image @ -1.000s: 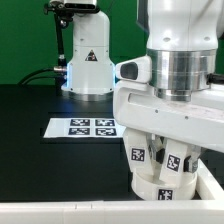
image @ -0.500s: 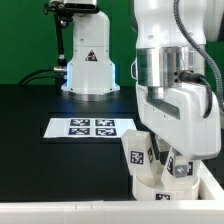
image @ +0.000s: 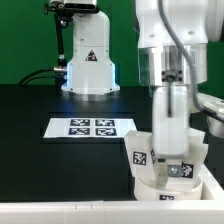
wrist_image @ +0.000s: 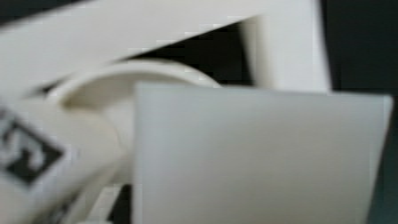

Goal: Assemble stool

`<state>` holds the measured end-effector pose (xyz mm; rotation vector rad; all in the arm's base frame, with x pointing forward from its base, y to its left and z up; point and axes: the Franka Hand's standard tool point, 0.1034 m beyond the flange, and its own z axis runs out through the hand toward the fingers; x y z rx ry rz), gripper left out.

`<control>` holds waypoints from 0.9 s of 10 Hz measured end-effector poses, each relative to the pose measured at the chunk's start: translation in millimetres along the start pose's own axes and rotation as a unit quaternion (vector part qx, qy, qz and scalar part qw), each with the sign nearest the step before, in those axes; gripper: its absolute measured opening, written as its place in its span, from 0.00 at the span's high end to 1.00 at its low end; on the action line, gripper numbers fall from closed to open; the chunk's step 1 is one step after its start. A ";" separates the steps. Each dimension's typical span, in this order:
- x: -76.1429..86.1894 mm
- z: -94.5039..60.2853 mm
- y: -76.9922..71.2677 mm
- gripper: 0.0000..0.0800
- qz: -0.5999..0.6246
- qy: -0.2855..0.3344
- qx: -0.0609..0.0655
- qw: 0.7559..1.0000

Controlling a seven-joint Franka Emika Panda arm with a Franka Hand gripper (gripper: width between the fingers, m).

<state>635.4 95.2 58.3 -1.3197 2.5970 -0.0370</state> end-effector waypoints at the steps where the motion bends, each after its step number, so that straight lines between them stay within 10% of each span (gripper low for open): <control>1: -2.9 1.6 0.7 0.58 0.025 -0.008 0.012 1.000; 5: -2.8 0.8 1.0 0.58 -0.010 -0.011 0.018 1.000; 6: -1.3 -2.9 -2.0 0.37 -0.066 -0.012 0.011 0.998; 9: -13.6 -39.2 -21.2 0.20 -0.215 -0.037 0.026 0.975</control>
Offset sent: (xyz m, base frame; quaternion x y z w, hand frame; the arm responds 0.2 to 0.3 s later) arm 0.0000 0.0000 0.0000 0.0000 0.0000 0.0000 1.0000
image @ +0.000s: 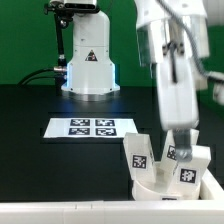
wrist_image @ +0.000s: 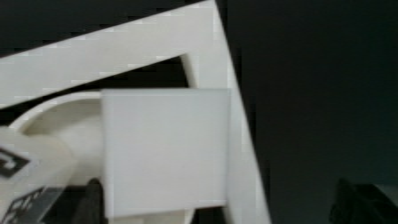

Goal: Assemble stool

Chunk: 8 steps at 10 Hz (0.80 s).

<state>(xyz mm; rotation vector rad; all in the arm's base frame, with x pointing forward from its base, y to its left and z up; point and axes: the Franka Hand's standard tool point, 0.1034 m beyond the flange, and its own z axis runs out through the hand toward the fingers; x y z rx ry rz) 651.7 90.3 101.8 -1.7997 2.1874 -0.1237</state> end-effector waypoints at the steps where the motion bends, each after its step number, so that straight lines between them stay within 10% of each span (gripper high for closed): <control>1: 0.7 -5.2 -3.7 0.20 -0.062 -0.003 0.004 0.998; 5: 2.7 -3.1 -2.4 0.19 -0.189 0.005 -0.002 0.982; 8: -7.0 -9.9 -12.3 0.19 -0.471 -0.004 -0.022 0.882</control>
Offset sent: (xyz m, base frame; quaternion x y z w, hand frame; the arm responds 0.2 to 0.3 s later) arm 0.0000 0.0000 0.0000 0.0000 0.0000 -0.1938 0.9810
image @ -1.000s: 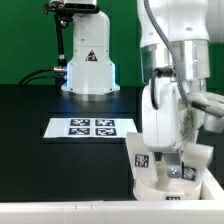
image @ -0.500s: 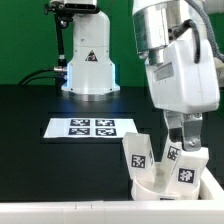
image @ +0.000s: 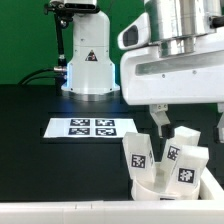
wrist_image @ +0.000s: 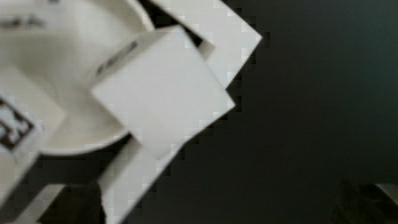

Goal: Assemble stool

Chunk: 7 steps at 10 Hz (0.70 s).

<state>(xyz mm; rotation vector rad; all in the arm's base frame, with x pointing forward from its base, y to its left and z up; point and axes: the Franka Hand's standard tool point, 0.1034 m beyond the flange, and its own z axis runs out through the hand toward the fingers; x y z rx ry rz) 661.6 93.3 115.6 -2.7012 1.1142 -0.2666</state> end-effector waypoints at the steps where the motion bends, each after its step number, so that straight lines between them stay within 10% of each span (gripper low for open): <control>1: 4.3 1.5 4.0 0.19 -0.045 0.004 0.005 0.999; 5: 4.7 2.1 13.1 0.19 -0.178 0.041 -0.001 0.983; 7: -3.9 3.0 5.7 0.19 -0.380 0.006 -0.028 0.925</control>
Offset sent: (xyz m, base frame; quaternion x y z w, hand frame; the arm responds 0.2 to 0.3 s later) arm 0.0000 0.0000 0.0000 0.0000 0.0000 -0.1938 0.9810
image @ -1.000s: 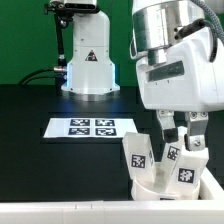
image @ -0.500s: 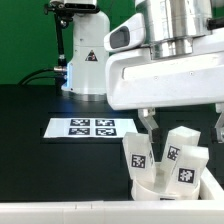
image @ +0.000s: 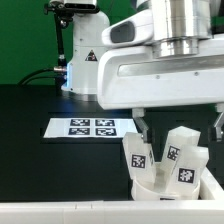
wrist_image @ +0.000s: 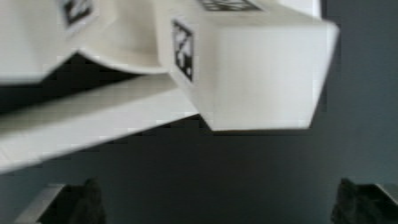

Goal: Assemble stool

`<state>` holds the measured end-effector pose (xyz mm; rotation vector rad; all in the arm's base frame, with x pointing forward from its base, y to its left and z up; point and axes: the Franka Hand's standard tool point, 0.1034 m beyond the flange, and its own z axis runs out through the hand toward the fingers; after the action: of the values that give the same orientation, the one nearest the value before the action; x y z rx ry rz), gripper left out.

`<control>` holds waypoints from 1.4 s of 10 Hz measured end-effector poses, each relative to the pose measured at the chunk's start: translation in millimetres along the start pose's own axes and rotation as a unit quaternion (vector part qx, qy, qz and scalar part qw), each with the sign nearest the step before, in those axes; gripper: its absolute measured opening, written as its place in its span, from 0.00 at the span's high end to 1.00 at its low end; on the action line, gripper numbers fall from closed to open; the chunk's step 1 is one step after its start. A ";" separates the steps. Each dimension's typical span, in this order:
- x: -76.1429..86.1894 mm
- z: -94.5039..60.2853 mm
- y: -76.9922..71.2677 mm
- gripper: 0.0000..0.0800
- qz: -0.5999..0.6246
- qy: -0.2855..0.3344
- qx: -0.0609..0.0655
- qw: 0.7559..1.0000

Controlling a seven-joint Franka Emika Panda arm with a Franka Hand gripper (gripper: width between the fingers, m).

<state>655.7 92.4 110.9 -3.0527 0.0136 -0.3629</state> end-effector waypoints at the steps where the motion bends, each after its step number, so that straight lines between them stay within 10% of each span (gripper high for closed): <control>1: -3.7 2.1 -11.2 0.19 -0.058 -0.030 0.001 0.998; 14: -15.8 22.0 -14.5 0.19 -0.367 -0.109 -0.019 0.924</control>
Offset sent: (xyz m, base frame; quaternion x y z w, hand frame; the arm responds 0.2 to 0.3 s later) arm 0.0000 0.0000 0.0000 0.0000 0.0000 -0.1938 0.9810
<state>645.5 108.7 86.8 -2.9850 -1.1582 -0.0426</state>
